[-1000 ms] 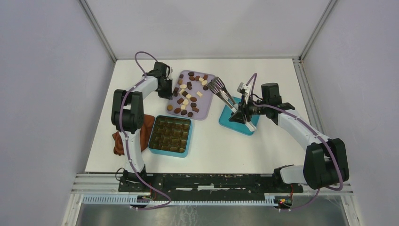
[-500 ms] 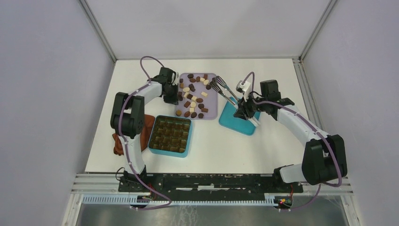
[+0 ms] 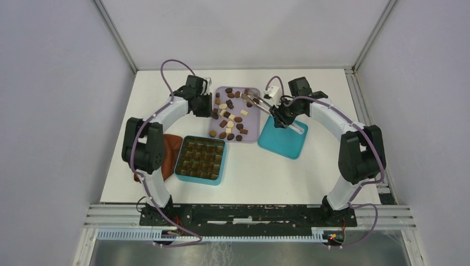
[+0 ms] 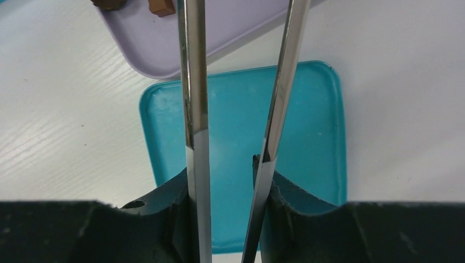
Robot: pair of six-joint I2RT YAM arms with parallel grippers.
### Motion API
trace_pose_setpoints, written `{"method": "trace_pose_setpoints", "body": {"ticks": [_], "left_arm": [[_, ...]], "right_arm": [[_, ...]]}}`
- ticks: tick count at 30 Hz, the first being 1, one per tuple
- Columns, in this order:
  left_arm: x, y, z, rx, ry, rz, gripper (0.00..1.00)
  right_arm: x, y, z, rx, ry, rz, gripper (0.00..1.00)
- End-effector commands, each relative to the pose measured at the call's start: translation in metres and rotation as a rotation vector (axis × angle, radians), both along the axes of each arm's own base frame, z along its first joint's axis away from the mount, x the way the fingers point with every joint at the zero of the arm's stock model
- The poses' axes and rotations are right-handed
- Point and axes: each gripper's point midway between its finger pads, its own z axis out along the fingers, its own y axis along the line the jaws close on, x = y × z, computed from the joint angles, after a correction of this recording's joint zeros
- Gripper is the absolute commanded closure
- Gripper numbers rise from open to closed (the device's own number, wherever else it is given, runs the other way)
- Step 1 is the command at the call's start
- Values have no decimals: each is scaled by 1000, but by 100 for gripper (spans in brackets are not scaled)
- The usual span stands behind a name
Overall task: Pack the chocolate
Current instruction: Move the plate to the center of the board, then pick up the fake chocolate from the plate.
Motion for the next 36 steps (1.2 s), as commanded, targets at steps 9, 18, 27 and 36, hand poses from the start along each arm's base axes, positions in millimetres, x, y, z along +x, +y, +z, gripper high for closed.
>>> {"method": "trace_pose_setpoints", "body": {"ticks": [9, 18, 27, 36], "left_arm": [[-32, 1, 165, -123, -436, -105, 50], [-97, 29, 149, -67, -512, -124, 26], [-117, 49, 120, 10, -477, -81, 30], [-117, 49, 122, 8, -482, -85, 32]], "right_arm": [[14, -13, -23, -218, 94, 1, 59], [15, -8, -43, -274, 168, 15, 60], [15, -11, -60, -313, 210, 5, 61], [24, -9, -69, -331, 228, 2, 61]]}}
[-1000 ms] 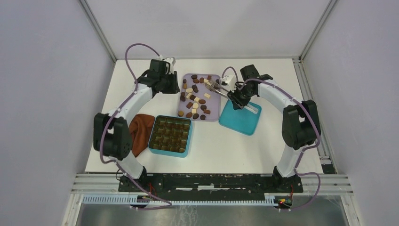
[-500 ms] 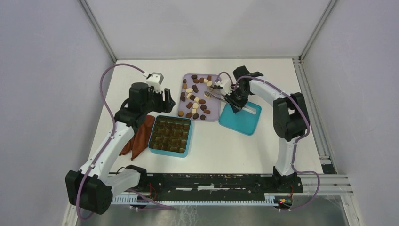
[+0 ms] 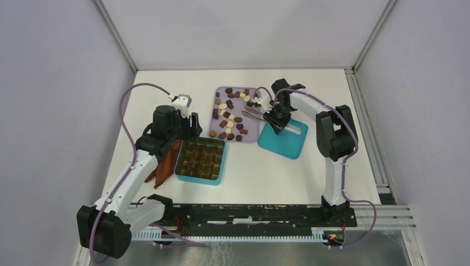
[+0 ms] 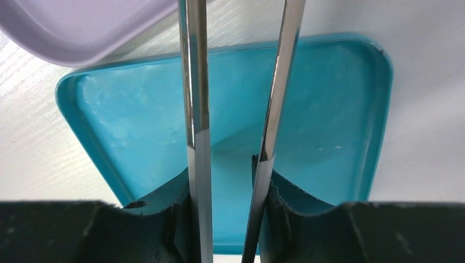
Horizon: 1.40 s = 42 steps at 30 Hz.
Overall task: Pack the chocolate
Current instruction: Pick up the fake chocolate from the plate.
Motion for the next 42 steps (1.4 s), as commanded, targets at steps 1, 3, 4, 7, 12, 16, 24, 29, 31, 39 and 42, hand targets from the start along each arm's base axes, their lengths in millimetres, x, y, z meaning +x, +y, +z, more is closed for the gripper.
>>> {"method": "trace_pose_setpoints", "body": {"ticks": [1, 3, 4, 7, 12, 16, 24, 29, 31, 39, 42], "left_arm": [[6, 3, 12, 36, -64, -24, 32], [6, 2, 11, 34, -59, -28, 33], [6, 2, 10, 33, -56, -32, 33], [6, 1, 11, 33, -56, -35, 34], [4, 0, 16, 20, -80, -44, 35], [3, -6, 19, -1, -87, -67, 36], [0, -19, 23, -69, -82, -112, 47], [-10, -40, 32, -196, -41, -166, 44], [-18, -47, 34, -256, -24, -177, 41], [-48, -73, 48, -517, -20, -244, 35], [-56, -78, 48, -586, -14, -255, 33]], "right_arm": [[14, 4, 8, -1, -28, -7, 61], [14, 6, 6, 5, -19, -6, 61], [14, 7, 5, 10, -10, -4, 61], [14, 11, 5, 22, 4, 3, 61], [10, 12, 7, 34, 12, 7, 79], [7, 13, 12, 49, 6, 5, 97], [0, 15, 25, 91, -22, 2, 100], [-4, 12, 26, 90, -28, -1, 100], [-6, 11, 25, 92, -27, -2, 100], [-6, 7, 27, 105, -36, -12, 100], [-6, 6, 32, 126, -46, -12, 100]]}}
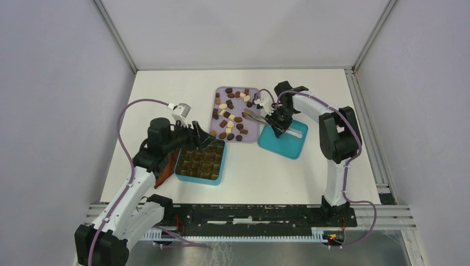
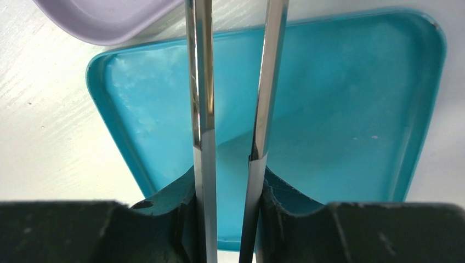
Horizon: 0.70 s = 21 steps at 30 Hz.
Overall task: Pack the chocolate
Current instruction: Pick up the fake chocolate from the plate, then move the packing box to the center of the board.
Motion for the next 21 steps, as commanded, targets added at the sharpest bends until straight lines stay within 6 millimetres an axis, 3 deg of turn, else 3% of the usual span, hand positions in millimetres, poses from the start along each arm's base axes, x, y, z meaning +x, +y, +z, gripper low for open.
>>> {"method": "trace_pose_setpoints", "body": {"ticks": [1, 4, 9, 17, 21], "left_arm": [[-11, -18, 26, -190, -10, -52, 33], [-14, -20, 24, -204, 13, -60, 33], [-11, -4, -1, -106, 95, 35, 37], [-19, 8, -44, -16, 310, 113, 49], [-25, 4, -61, 6, 411, 103, 60]], "right_arm": [[11, 5, 33, 80, -93, -5, 100], [9, 4, 38, 107, -104, -3, 100], [2, 5, 46, 160, -109, 6, 100], [-8, 15, 64, 248, -124, 35, 100], [-11, 18, 67, 272, -124, 40, 100]]}}
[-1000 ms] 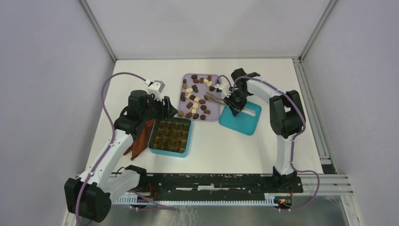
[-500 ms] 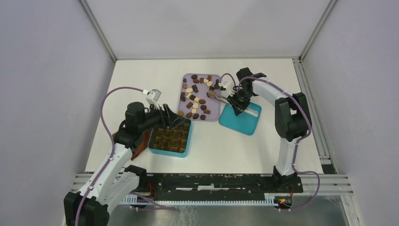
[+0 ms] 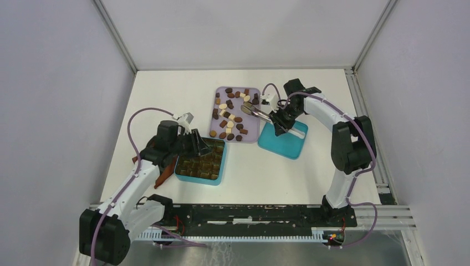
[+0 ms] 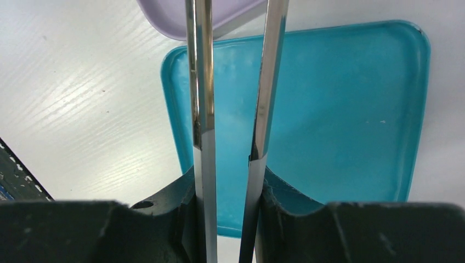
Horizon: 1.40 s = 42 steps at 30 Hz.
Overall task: Pack the chocolate
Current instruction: Move the packing box to the center of the board.
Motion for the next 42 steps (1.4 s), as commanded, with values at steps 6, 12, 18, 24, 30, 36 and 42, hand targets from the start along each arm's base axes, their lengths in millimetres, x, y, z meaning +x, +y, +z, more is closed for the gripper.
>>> {"method": "trace_pose_setpoints", "body": {"ticks": [6, 12, 18, 24, 30, 36, 42], "left_arm": [[-6, -2, -9, 154, 105, 41, 64], [-17, 5, -36, 358, 164, 32, 80], [-23, -9, -40, 388, 171, -15, 92], [-28, -22, -46, 400, 187, -57, 93], [-28, -32, -49, 396, 194, -86, 93], [-30, -44, -54, 384, 204, -119, 93], [-32, -61, -55, 343, 211, -156, 93]], "right_arm": [[1, 13, 29, 103, -74, 38, 100], [0, 16, 36, 123, -82, 43, 100], [-1, 17, 39, 132, -88, 45, 100], [-3, 17, 40, 135, -89, 48, 100], [-3, 17, 40, 135, -90, 48, 100], [-3, 17, 40, 134, -91, 47, 100], [-3, 17, 42, 135, -94, 48, 100]]}}
